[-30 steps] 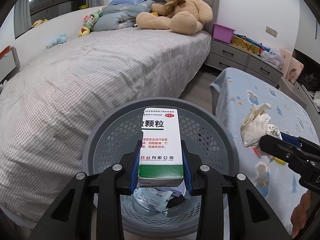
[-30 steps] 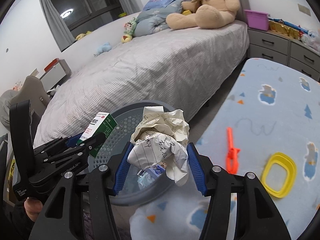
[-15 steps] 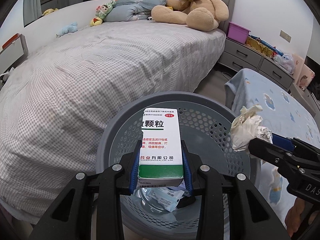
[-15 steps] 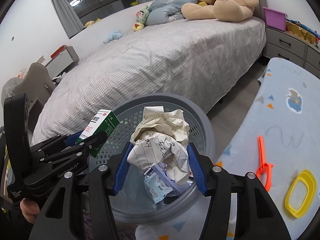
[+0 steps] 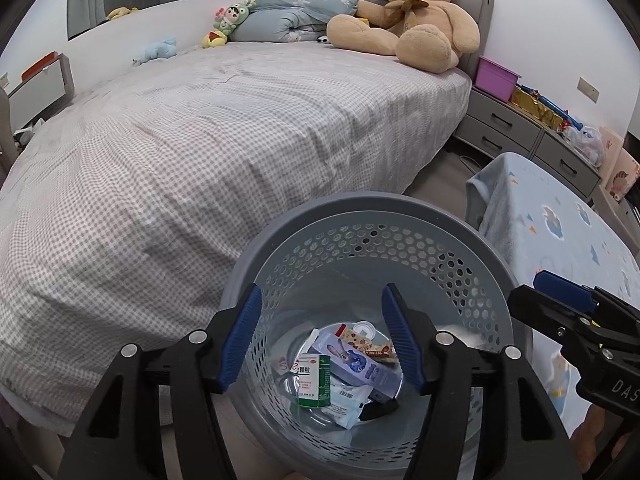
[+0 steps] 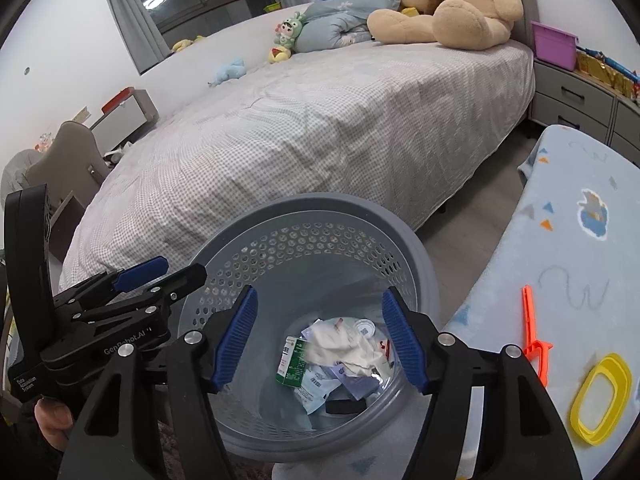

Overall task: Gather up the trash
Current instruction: 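Move the right gripper from the basket to the yellow square lid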

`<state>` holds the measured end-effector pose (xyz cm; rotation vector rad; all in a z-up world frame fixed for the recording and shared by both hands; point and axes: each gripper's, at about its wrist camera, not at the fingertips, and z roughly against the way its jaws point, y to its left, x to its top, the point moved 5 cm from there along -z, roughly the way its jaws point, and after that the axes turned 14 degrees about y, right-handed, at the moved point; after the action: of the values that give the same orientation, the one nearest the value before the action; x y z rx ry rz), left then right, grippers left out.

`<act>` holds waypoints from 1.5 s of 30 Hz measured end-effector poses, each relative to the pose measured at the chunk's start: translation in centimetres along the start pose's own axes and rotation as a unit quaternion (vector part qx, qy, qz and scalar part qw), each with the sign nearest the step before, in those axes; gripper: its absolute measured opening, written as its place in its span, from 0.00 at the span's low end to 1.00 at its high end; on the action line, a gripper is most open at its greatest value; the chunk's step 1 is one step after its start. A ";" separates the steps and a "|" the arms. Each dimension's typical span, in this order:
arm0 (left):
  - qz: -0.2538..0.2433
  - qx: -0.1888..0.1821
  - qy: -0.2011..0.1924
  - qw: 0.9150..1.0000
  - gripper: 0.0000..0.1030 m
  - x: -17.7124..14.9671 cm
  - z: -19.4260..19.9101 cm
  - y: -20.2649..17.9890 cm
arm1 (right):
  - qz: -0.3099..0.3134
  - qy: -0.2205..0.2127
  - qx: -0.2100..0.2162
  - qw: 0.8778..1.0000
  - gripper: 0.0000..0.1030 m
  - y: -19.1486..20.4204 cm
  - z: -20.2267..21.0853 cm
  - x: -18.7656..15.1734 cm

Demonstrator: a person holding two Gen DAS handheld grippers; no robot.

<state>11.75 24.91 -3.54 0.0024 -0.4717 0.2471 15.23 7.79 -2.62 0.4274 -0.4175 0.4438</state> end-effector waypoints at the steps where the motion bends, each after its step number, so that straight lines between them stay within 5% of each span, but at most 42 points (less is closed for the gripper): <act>1: 0.000 0.002 -0.001 1.000 0.60 0.0 0.0 0.0 | 0.000 0.000 -0.001 1.000 0.62 0.0 0.0 0.0; 27: -0.018 0.016 -0.023 0.999 0.68 -0.5 1.2 -1.2 | -0.021 -0.014 -0.031 0.999 0.66 -0.6 1.9 -2.1; 45: -0.055 0.001 -0.039 0.998 0.71 -1.4 2.4 -5.2 | -0.079 -0.036 -0.075 0.993 0.71 -5.4 6.4 -6.3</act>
<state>10.69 19.44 -1.71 0.0393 -0.5469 0.1405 10.84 -1.73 -1.88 0.3276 -0.4799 0.2410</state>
